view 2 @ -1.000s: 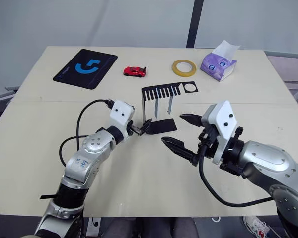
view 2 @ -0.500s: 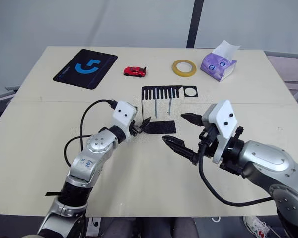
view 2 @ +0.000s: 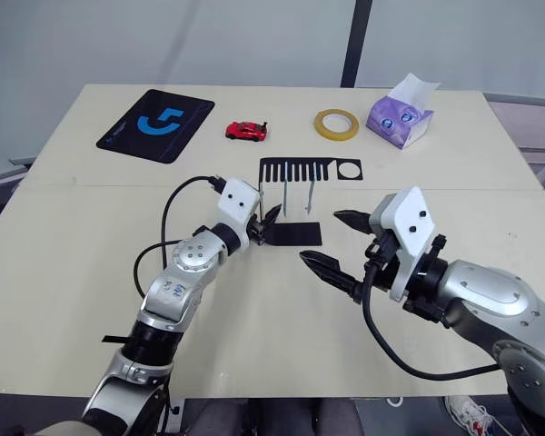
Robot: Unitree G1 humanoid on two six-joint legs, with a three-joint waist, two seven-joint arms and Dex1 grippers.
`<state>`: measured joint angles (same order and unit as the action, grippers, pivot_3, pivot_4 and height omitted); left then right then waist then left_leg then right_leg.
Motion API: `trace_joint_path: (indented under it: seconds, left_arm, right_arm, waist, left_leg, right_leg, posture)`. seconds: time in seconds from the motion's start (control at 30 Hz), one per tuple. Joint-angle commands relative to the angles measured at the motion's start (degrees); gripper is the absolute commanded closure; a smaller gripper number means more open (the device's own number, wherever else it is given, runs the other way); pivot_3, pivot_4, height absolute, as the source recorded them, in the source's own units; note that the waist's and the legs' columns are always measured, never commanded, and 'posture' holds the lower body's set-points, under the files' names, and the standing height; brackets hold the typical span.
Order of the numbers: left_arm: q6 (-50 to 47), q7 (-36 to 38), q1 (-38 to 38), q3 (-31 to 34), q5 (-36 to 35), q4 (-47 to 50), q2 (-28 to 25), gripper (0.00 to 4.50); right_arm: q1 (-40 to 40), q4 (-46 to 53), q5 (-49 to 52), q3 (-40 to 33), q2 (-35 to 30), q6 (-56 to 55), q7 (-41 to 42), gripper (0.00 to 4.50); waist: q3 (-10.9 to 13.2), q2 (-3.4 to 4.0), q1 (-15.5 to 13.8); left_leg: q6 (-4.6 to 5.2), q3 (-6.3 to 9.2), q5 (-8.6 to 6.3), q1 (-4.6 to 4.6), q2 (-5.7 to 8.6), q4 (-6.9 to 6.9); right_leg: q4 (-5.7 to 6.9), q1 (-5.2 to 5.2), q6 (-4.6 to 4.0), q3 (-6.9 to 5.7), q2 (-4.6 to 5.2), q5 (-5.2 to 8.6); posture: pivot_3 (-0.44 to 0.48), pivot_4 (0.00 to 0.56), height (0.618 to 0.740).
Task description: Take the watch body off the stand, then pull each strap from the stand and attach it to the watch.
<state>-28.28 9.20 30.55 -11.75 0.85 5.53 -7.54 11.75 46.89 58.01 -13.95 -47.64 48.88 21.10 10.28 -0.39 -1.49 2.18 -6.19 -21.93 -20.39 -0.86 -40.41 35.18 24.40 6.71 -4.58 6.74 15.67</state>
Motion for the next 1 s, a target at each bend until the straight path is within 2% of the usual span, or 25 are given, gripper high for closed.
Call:
trace_joint_path:
  seconds: [0.03,0.1,0.13,0.33,0.57,0.87,1.0]
  left_arm:
    - [1.1,-0.2,-0.4,0.5,0.8,1.8,0.3,3.52]
    - [1.2,-0.5,-0.5,0.6,1.1,2.0,0.4,4.28]
    - [1.3,-0.6,-0.5,0.7,1.2,2.0,0.4,4.47]
    - [-1.5,-3.0,-0.3,2.2,1.2,1.0,2.3,4.47]
    - [-4.7,-9.4,4.5,6.4,1.3,-3.5,6.9,4.47]
    - [-3.3,-18.2,7.4,9.0,2.5,-9.5,11.4,4.47]
    - [-3.1,-21.5,8.8,9.5,2.6,-11.2,13.5,4.47]
  right_arm:
    - [-0.7,1.4,-0.3,-2.1,-0.7,-1.1,-0.4,0.00]
    - [-1.1,1.6,-0.4,-2.2,-0.5,-1.3,-0.7,0.00]
    - [-1.3,1.6,-0.5,-2.2,-0.4,-1.4,-0.8,0.00]
    - [-0.8,2.1,-2.6,-0.5,1.7,-1.8,-4.2,0.00]
    - [3.1,2.7,-3.9,4.6,4.8,0.0,-9.0,0.00]
    - [8.1,2.6,-3.9,10.6,11.5,6.3,-21.3,0.00]
    - [11.9,0.7,-7.6,13.7,17.3,9.5,-29.3,0.00]
  waist:
    - [0.0,0.00,0.0]
    - [0.0,0.00,0.0]
    - [0.0,0.00,0.0]
    - [0.0,0.00,0.0]
    - [0.0,-0.01,0.0]
    - [0.0,-0.01,0.0]
    - [0.0,-0.01,0.2]
  left_leg:
    - [0.00,0.01,0.00,-0.02,0.00,0.00]
    - [0.00,0.01,0.00,-0.01,-0.01,0.00]
    - [0.00,0.01,0.00,-0.02,-0.01,0.00]
    - [0.01,0.00,0.01,-0.02,-0.01,0.00]
    - [0.04,0.00,0.03,-0.03,0.00,-0.01]
    - [0.06,0.00,0.03,-0.04,0.00,0.00]
    - [0.06,-0.01,0.04,-0.04,-0.01,0.00]
  right_leg:
    - [-0.01,0.00,0.00,-0.01,0.00,0.00]
    - [-0.03,0.00,0.00,-0.02,0.00,0.00]
    - [-0.03,0.00,0.00,-0.02,0.00,0.00]
    - [-0.04,-0.01,0.01,-0.02,0.02,-0.01]
    - [-0.05,-0.01,0.04,-0.03,0.00,-0.03]
    - [-0.05,0.00,0.04,-0.04,0.04,-0.04]
    - [-0.04,0.01,0.03,-0.04,0.03,-0.05]
  posture:
    - [0.000,0.150,0.738]
    - [0.000,0.150,0.738]
    - [0.000,0.150,0.738]
    - [0.000,0.150,0.738]
    - [0.000,0.150,0.738]
    - [0.000,0.150,0.738]
    - [0.000,0.150,0.738]
